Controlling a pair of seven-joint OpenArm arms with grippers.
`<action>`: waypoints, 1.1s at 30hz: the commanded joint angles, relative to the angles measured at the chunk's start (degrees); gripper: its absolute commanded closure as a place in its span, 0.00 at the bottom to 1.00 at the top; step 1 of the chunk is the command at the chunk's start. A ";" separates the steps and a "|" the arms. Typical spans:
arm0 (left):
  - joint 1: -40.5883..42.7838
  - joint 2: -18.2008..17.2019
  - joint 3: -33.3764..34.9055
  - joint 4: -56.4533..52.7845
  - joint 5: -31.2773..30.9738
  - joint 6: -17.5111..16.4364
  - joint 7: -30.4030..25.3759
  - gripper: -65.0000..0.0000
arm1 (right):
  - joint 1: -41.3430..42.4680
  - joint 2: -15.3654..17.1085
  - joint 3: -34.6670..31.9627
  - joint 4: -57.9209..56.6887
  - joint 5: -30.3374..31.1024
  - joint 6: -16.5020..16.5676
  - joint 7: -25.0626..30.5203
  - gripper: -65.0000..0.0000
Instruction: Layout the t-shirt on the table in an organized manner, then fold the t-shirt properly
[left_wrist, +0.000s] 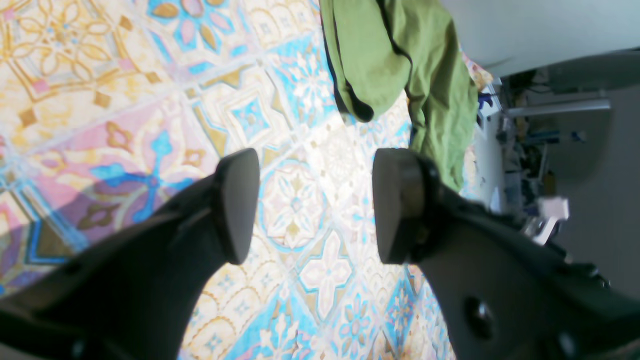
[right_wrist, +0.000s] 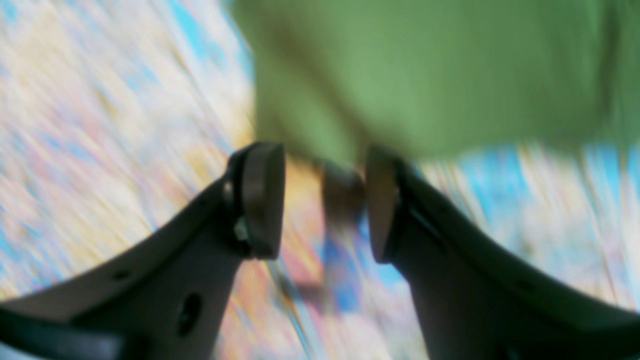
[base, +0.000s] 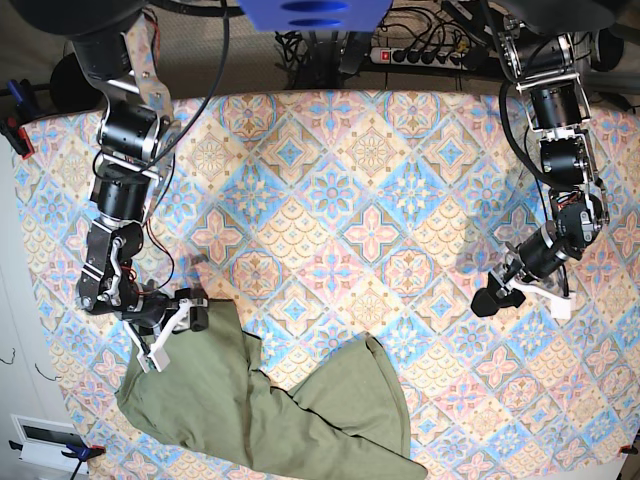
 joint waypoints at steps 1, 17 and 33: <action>-0.74 -1.13 -0.34 1.20 -1.12 -0.45 -0.63 0.46 | 0.90 0.83 1.20 -1.08 0.83 0.14 0.90 0.60; 1.02 -1.04 -0.43 1.20 -1.12 -0.54 -0.89 0.46 | 3.54 -2.16 6.12 -6.53 3.73 0.14 10.13 0.36; 1.11 -1.13 -0.43 1.20 -1.12 -0.54 -0.71 0.46 | 1.60 -3.30 8.14 -8.73 3.73 0.14 14.26 0.36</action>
